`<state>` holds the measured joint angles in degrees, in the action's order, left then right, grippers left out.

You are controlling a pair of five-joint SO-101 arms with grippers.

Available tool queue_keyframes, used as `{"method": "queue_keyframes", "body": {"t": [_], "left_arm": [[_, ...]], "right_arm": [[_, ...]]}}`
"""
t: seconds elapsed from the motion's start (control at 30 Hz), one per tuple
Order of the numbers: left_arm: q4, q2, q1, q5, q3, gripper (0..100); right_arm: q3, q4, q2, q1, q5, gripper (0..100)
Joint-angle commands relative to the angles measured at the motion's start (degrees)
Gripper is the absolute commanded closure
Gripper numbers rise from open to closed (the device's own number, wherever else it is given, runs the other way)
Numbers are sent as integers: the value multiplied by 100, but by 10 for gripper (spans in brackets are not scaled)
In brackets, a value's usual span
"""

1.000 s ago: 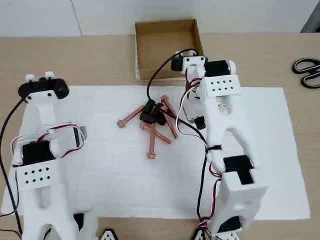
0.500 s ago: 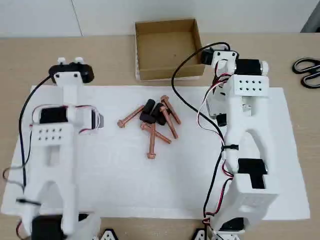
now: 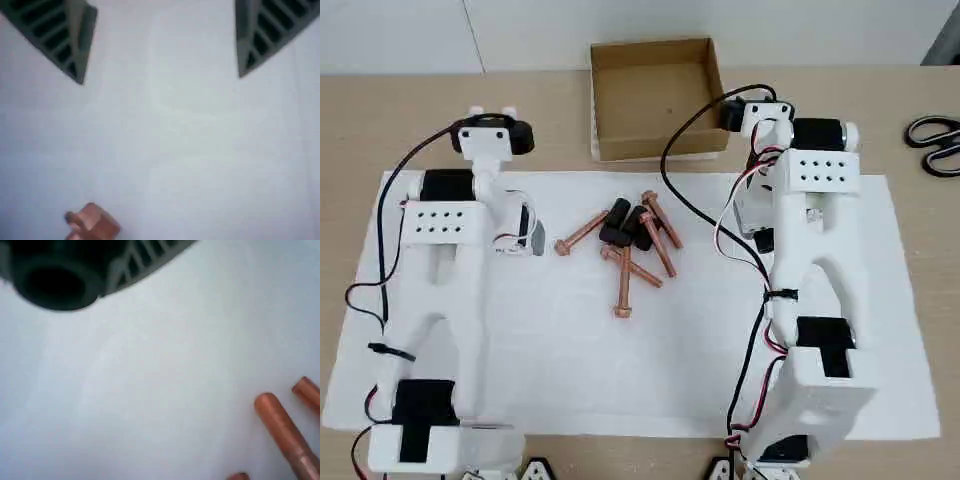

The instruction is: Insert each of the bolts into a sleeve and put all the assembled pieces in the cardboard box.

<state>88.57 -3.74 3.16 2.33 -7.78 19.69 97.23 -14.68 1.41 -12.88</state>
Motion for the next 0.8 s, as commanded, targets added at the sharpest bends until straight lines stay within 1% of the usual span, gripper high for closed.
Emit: {"method": "queue_keyframes", "body": {"t": [0.0,0.07,0.13,0.27,0.33,0.43,0.5,0.63,0.7,0.77], "left_arm": [[193,-18,-299,-44,321,810],[211,-18,-563,-44,321,810],[97,-18,-853,-18,391,810],[-527,79,-1732,88,602,812],[-800,308,-2022,598,734,812],[-1108,985,-2127,1495,1121,809],[-1081,1512,-2145,1846,1473,809],[-809,2418,-2268,2145,2193,810],[-519,2699,-2532,2207,2484,811],[-62,2840,-2787,2180,2844,810]], "right_arm": [[290,84,418,-75,62,993],[237,84,418,-207,316,993],[220,84,418,-312,404,992],[202,84,418,-558,396,992],[202,84,418,-673,396,992],[202,57,418,-884,387,992],[211,31,418,-1042,352,991],[220,22,418,-1191,158,991],[220,4,418,-1191,149,991],[220,-57,409,-1191,149,991]]}}
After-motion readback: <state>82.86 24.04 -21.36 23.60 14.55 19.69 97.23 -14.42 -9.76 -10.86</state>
